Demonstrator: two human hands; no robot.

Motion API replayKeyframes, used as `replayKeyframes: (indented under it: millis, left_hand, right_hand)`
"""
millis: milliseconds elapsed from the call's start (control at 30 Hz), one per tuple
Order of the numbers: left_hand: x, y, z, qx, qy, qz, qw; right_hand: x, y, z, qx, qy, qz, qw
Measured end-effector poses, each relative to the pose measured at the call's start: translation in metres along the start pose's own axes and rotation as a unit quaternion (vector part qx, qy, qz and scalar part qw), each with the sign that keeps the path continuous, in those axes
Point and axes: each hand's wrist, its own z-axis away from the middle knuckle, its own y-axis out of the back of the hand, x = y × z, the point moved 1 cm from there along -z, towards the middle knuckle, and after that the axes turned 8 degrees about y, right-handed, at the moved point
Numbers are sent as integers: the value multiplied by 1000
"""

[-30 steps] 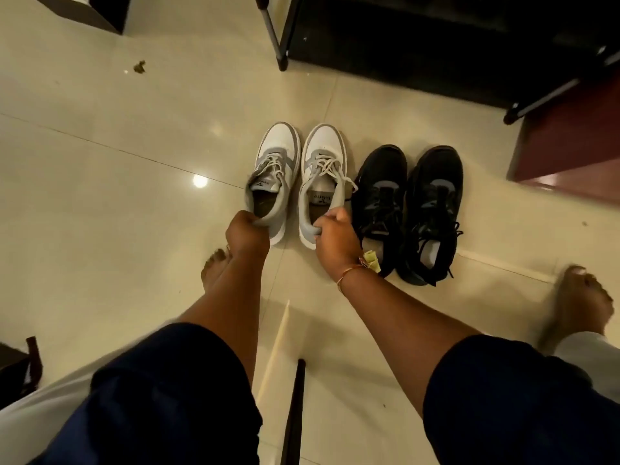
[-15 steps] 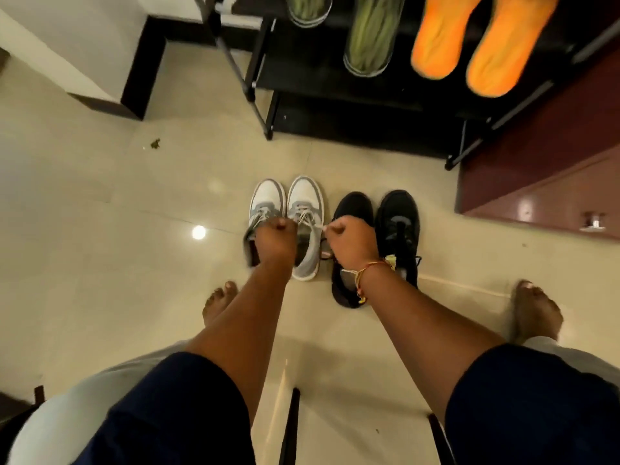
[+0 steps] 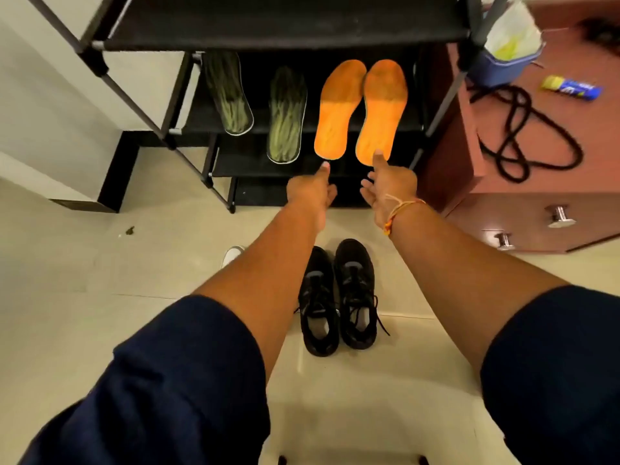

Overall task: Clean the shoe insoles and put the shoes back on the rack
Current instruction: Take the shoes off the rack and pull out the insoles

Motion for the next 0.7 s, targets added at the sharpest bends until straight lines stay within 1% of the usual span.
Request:
replayKeyframes:
  millis: [100,200,300,400,533,633,700]
  left_hand:
    - [11,-15,-21,12,21,27,999]
    - [14,-25,-42,10,23,54,998]
    - [10,-29,-54,-8,33,81,996]
    - [0,-24,-47,-34,31,111,993]
    - [-32,-4,-14,-60,19,146,987]
    - [-68,18,15,-48,27,153,987]
    - [-99,36,31,-43,37,161,985]
  right_hand:
    - [-1,-5,-20,-11,-15,-15,1000]
    - [4,-10,-33,-10,-12,-38,999]
    - [12,-8,-37,-15,-18,-61,998]
    - [23,0,-32,-25,-11,-68,997]
    - [44,20,2,-39,-18,-103,994]
    - [69,42,37,-41,-38,-146,988]
    - [90,57,63,-38,-58,-151,986]
